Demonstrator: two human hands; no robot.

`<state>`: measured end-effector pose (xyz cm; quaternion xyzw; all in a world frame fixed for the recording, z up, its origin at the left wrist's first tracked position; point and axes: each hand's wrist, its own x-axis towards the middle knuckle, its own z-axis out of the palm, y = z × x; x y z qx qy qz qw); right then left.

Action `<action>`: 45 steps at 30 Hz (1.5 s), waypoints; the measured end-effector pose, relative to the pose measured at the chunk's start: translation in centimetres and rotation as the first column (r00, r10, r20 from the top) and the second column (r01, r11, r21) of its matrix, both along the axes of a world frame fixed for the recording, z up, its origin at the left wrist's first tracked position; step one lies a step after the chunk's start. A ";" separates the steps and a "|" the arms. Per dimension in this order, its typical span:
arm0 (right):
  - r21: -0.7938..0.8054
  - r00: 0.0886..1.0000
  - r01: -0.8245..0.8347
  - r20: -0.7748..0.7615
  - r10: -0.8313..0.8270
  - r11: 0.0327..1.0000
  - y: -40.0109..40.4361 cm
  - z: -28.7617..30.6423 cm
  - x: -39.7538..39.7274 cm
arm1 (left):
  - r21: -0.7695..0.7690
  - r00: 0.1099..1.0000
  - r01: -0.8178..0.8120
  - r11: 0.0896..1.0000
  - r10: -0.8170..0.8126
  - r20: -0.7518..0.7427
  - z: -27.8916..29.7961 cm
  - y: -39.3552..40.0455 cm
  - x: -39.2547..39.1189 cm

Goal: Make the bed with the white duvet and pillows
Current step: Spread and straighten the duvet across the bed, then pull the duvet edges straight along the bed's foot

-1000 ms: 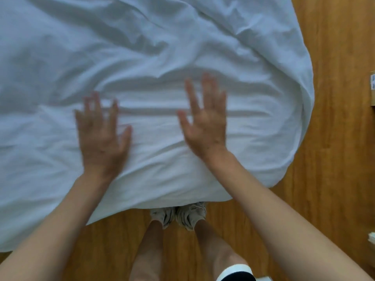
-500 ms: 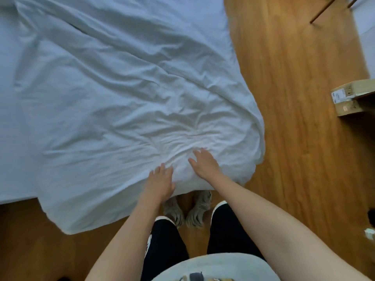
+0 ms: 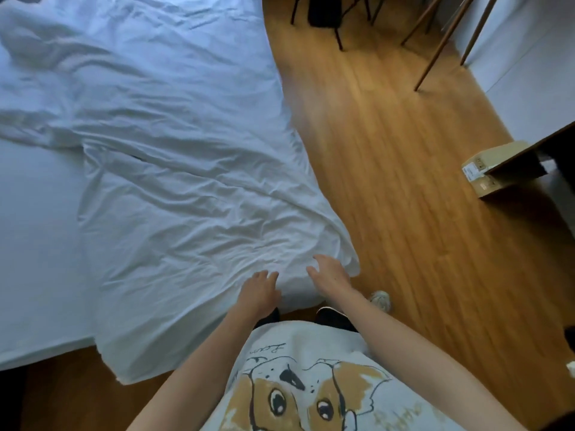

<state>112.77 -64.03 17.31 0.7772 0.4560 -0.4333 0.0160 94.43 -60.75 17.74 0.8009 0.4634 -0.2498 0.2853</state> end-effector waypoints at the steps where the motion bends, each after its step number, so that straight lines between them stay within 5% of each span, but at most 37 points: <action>1: -0.002 1.000 0.000 -0.009 0.000 1.000 -0.1 0.1 2.3 | 0.002 1.000 -0.008 1.000 0.008 -0.003 0.0 0.0 2.0; 7: 0.111 0.986 -0.153 0.076 0.145 0.982 -1.0 1.7 18.0 | 0.015 0.998 -0.042 0.999 0.043 -0.055 -0.8 0.5 15.7; 13: 0.070 0.943 -0.297 0.181 0.281 0.952 -1.5 3.0 33.8 | -0.028 0.962 -0.243 0.970 0.244 0.124 0.5 0.1 33.1; 24: -0.104 0.959 -0.258 0.095 0.268 0.961 6.2 1.9 48.8 | -0.078 0.989 -0.132 0.988 0.137 0.055 -0.5 9.4 46.5; 33: -0.273 0.983 -0.134 0.086 0.163 0.952 22.6 1.5 58.1 | -0.141 0.988 -0.129 0.982 0.140 0.072 -3.3 29.1 55.8; 45: -0.189 0.990 -0.136 0.019 0.142 0.973 51.7 1.3 66.2 | -0.187 0.962 -0.257 0.948 0.269 0.039 -1.9 52.5 62.7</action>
